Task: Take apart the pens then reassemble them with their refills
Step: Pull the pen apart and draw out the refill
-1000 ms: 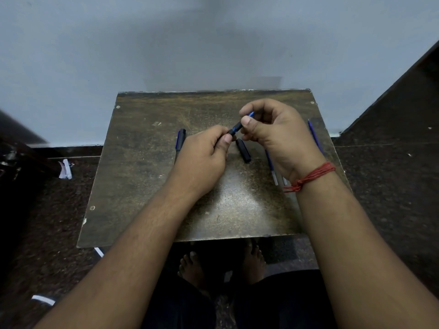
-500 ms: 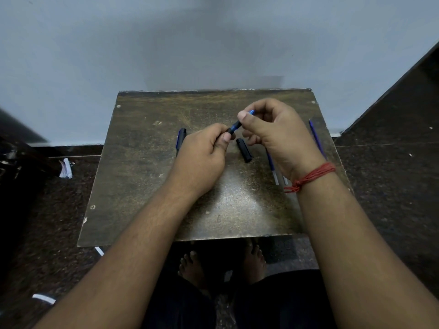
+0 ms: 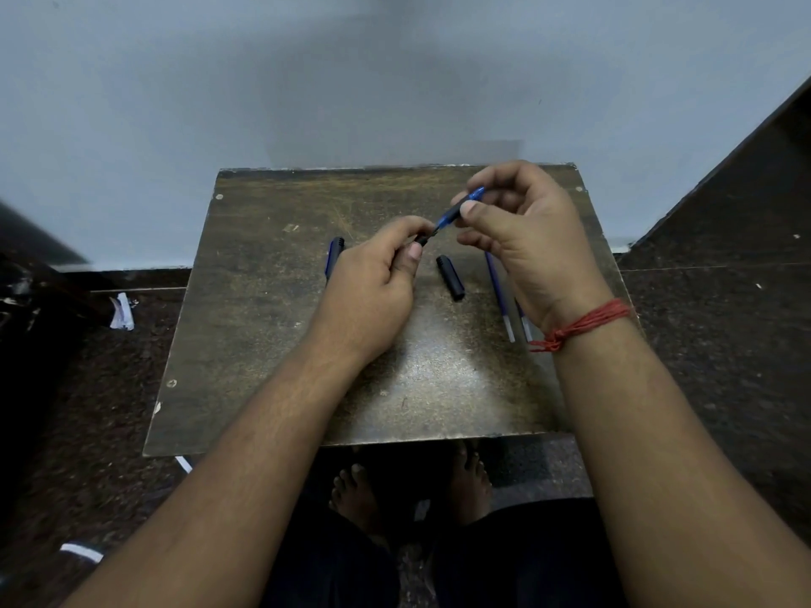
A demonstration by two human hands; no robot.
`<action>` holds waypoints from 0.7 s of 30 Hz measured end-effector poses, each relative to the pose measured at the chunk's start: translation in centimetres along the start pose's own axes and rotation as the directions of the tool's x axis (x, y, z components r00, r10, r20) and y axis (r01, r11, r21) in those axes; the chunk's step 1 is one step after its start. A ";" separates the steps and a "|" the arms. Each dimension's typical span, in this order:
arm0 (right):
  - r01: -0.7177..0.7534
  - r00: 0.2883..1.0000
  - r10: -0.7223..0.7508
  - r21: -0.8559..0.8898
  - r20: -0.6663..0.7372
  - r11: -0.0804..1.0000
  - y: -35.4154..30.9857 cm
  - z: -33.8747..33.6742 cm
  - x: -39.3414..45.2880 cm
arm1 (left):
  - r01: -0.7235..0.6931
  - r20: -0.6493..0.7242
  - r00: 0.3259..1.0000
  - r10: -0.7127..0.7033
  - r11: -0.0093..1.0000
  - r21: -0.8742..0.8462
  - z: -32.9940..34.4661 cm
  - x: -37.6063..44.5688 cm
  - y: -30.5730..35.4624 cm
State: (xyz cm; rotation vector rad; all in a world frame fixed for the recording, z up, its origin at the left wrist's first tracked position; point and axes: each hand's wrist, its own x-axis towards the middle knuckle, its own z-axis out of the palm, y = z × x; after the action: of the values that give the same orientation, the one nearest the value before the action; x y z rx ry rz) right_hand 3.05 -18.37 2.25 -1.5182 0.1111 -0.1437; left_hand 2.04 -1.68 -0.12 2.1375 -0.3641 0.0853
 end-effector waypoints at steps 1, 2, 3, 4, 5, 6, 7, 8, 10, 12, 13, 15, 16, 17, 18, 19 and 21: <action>0.009 1.000 -0.009 -0.004 -0.006 1.000 0.1 0.1 0.0 | -0.003 0.001 1.000 0.003 1.000 -0.006 0.0 0.0 0.0; 0.019 1.000 -0.019 0.016 -0.024 1.000 0.1 0.1 0.1 | 0.000 0.002 1.000 0.000 1.000 -0.011 0.0 0.0 0.0; 0.032 0.998 -0.030 0.048 -0.054 0.998 0.0 0.1 0.2 | 0.008 0.003 1.000 -0.008 1.000 -0.013 0.0 0.0 0.0; 0.049 0.995 -0.041 0.091 -0.091 0.995 0.0 0.0 0.3 | 0.017 -0.001 1.000 -0.017 1.000 -0.016 0.0 0.0 -0.1; 0.069 0.989 -0.050 0.135 -0.140 0.988 -0.1 -0.1 0.4 | 0.026 -0.010 1.000 -0.027 0.999 -0.021 -0.1 0.0 -0.1; 0.088 0.979 -0.052 0.174 -0.197 0.981 -0.2 -0.4 0.5 | 0.038 -0.024 0.999 -0.039 0.999 -0.025 -0.1 0.0 -0.1; 0.105 0.966 -0.054 0.192 -0.253 0.976 -0.3 -0.7 0.6 | 0.052 -0.040 0.998 -0.054 0.998 -0.031 -0.2 0.0 -0.1; 0.115 0.952 -0.062 0.162 -0.300 0.980 -0.2 -1.1 0.8 | 0.068 -0.056 0.996 -0.070 0.997 -0.038 -0.2 0.0 -0.1; 0.105 0.939 -0.129 -0.090 -0.318 0.990 -0.3 -1.5 1.0 | 0.095 -0.093 0.991 -0.100 0.994 -0.057 -0.3 0.1 -0.2; 0.084 0.960 -0.202 -0.489 -0.195 0.868 -0.4 -1.5 0.9 | 0.110 -0.131 0.984 -0.120 0.991 -0.076 -0.3 0.2 -0.4; 0.076 0.976 -0.191 -0.659 -0.104 0.749 -0.3 -1.3 0.8 | 0.114 -0.146 0.981 -0.125 0.990 -0.082 -0.3 0.2 -0.4; 0.071 0.995 -0.100 -0.861 0.024 0.503 0.0 -0.4 0.3 | 0.122 -0.165 0.977 -0.134 0.989 -0.083 -0.2 0.3 -0.5; 0.080 0.996 -0.059 -0.899 0.061 0.430 0.3 0.0 0.1 | 0.124 -0.170 0.976 -0.136 0.989 -0.084 -0.2 0.3 -0.6; 0.087 0.996 -0.034 -0.915 0.079 0.393 0.5 0.5 -0.2 | 0.125 -0.173 0.975 -0.138 0.988 -0.086 -0.2 0.3 -0.6; 0.086 0.996 -0.024 -0.924 0.084 0.371 0.6 0.9 -0.4 | 0.127 -0.175 0.974 -0.141 0.988 -0.088 -0.2 0.3 -0.6; 0.085 0.996 -0.027 -0.931 0.081 0.354 0.8 1.1 -0.6 | 0.131 -0.174 0.974 -0.144 0.987 -0.088 -0.2 0.3 -0.6; 0.071 0.997 -0.038 -0.940 0.061 0.333 1.0 1.5 -0.9 | 0.135 -0.169 0.974 -0.148 0.987 -0.089 -0.2 0.3 -0.6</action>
State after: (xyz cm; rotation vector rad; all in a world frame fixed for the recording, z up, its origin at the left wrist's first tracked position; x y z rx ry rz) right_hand 2.44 -16.68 1.31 -2.7508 0.1279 -0.1079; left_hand 2.47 -1.29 -0.43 2.0545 -0.1098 0.1729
